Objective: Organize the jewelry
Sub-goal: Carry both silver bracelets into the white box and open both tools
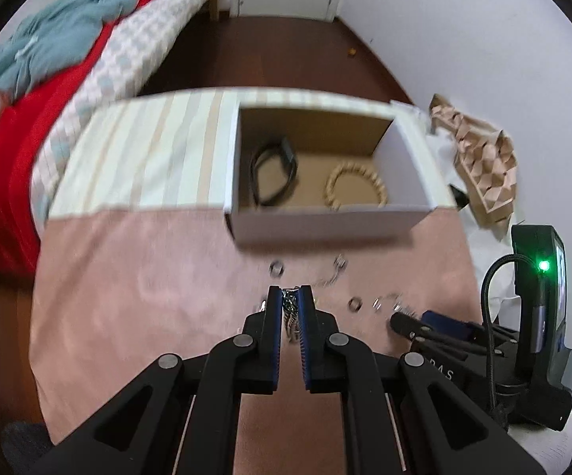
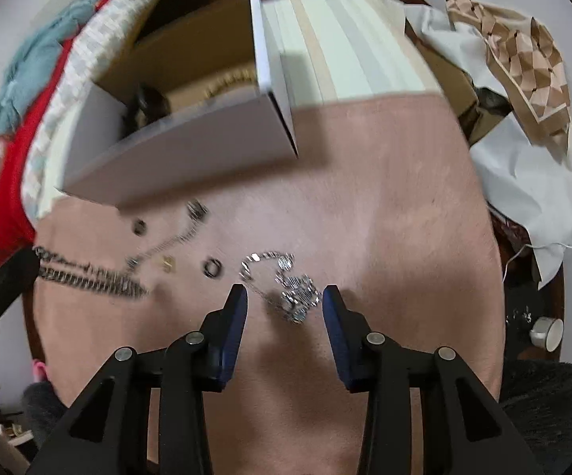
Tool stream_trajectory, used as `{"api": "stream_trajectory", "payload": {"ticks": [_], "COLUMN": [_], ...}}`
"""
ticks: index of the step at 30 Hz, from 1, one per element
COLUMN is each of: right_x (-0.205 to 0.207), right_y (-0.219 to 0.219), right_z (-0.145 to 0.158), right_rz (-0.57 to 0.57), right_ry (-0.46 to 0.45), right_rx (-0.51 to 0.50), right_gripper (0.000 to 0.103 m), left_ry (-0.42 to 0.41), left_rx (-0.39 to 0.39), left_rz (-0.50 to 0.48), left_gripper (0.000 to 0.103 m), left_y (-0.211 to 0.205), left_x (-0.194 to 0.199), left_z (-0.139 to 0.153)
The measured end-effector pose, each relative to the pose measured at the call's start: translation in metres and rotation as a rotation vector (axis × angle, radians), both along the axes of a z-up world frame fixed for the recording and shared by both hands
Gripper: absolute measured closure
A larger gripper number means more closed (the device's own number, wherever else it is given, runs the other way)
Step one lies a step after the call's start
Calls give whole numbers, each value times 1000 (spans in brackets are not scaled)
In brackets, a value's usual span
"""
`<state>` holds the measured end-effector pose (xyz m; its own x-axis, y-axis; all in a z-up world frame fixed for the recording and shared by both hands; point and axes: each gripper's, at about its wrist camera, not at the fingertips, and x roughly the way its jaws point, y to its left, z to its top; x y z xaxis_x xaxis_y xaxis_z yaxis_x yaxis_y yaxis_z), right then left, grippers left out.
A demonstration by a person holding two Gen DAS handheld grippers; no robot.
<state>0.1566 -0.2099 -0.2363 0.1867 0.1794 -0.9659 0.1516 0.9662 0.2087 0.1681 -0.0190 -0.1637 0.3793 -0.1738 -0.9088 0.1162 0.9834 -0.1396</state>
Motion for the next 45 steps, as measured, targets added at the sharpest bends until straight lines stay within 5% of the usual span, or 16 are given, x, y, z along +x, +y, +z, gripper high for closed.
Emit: {"api": "stream_trajectory", "payload": {"ticks": [4,6,11,26,38,45], "right_x": [-5,-7,-12,28,114,142], "right_y": [12,19,4,-5,-1,0], "right_z": [-7,-7,4,160,125,98], "right_rz": [38,67,15,17,51,71], "right_ry": [-27,-44,-86,-378,-266,-209], "right_rx": [-87,-151,-85,103,107,83], "right_gripper": [67,94,99,99,99,99], "left_ry": [23,25,13,-108,-13,53], "left_rx": [5,5,-15,-135,-88,-148], "left_rz": [12,15,16,-40,-80,-96], "left_gripper": [98,98,98,98,98,97], "left_y": [2,2,3,2,-9,-19], "left_x": [-5,-6,-6,46,120,147], "left_z": [-11,-12,-3,87,58,45]}}
